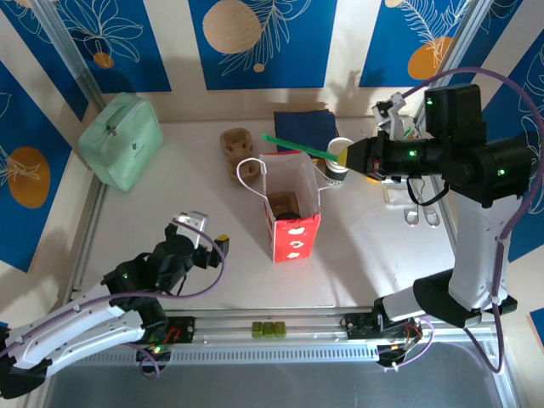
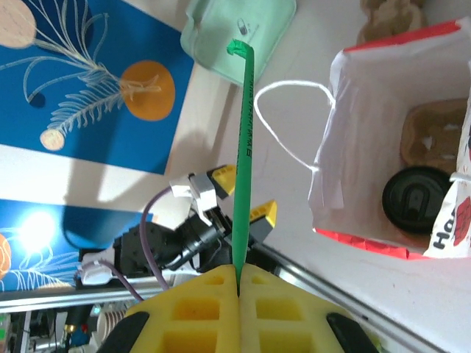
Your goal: Pack the takeout coffee
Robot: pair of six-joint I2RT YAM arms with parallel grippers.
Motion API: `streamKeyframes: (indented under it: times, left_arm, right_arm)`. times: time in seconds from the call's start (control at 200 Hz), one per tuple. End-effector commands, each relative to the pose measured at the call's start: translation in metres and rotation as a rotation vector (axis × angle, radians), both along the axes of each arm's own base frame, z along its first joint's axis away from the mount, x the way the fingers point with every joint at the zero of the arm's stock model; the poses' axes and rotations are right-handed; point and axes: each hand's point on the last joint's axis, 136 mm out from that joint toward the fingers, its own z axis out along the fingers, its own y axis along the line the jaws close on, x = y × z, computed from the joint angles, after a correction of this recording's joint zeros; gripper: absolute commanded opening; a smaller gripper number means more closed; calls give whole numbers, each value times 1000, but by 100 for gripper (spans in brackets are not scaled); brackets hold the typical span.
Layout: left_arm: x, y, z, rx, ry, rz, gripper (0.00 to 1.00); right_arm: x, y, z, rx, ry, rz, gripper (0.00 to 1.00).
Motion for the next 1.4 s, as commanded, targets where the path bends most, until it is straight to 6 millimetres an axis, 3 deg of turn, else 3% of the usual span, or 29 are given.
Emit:
streamKeyframes:
  times: [0.0,0.81,1.085,1.396]
  left_arm:
    - [-1,2,12,-41,-5,9,99]
    - [-2,5,10,-33,5,16,99]
    - [-2,5,5,-31,12,20,99]
    - [-2,3,0,-44,25,24,99]
  right_arm:
    - [-11,-3,-17,-69,86,-20,0]
    - [3,11,-74,-352,188,-30,0]
    - [1,0,-87,-405,206,-53,0]
    - [18,12,-124,-514,299,-45,0]
